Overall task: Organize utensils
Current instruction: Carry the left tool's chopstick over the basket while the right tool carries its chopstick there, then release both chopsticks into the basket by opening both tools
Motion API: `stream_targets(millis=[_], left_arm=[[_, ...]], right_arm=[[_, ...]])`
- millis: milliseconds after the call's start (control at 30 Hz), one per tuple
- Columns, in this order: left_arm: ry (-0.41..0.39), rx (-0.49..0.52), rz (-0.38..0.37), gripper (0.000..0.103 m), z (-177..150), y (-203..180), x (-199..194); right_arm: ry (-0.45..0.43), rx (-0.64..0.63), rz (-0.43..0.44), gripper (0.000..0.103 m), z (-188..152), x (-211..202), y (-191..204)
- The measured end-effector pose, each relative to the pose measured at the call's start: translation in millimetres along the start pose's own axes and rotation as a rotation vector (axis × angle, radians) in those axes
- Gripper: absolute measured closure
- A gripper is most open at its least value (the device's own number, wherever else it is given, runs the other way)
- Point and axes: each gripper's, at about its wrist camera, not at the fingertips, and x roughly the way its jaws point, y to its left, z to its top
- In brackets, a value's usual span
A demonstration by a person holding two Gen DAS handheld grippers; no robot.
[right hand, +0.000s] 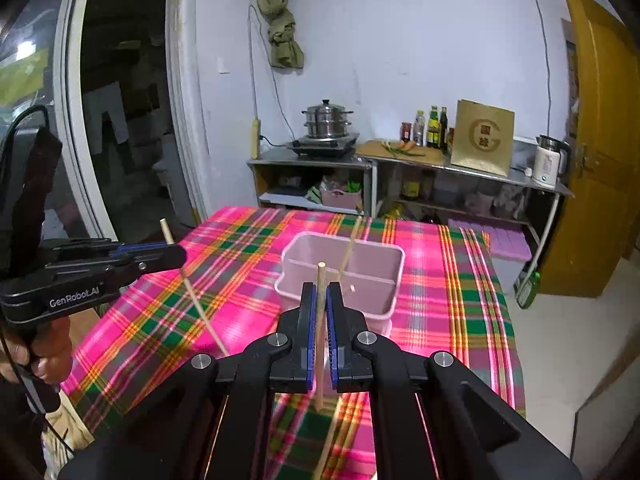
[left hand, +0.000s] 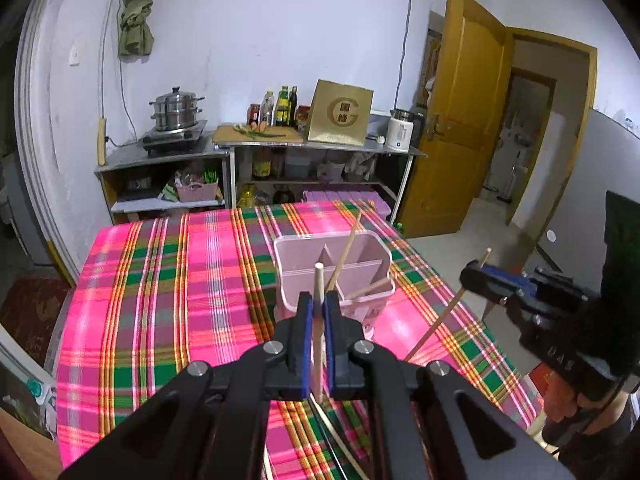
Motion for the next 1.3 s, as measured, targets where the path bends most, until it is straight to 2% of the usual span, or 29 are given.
stream_targets(millis=[367, 767, 967, 1300], left_arm=[[-0.049, -0.002, -0.011, 0.097, 51.6, 9.2, 7.6], [-0.065, -0.009, -0.029, 0.097, 82.5, 14.6, 37.0], [-0.062, 0.001, -0.030, 0.097, 81.7, 15.1, 55.4], [-0.003, -0.009, -0.039, 0.097, 57.2, 22.1, 96.7]], right_arm=[[-0.058, 0.050, 0.047, 0.098, 44.7, 15.1, -8.2], [-0.100, 0.078, 0.047, 0.098, 76.6, 39.3, -25.3], [-0.094, 0.097, 0.057, 0.098, 76.6, 59.9, -31.2], [-0.016, 0.124, 0.053, 0.098, 50.2, 101.1, -38.5]])
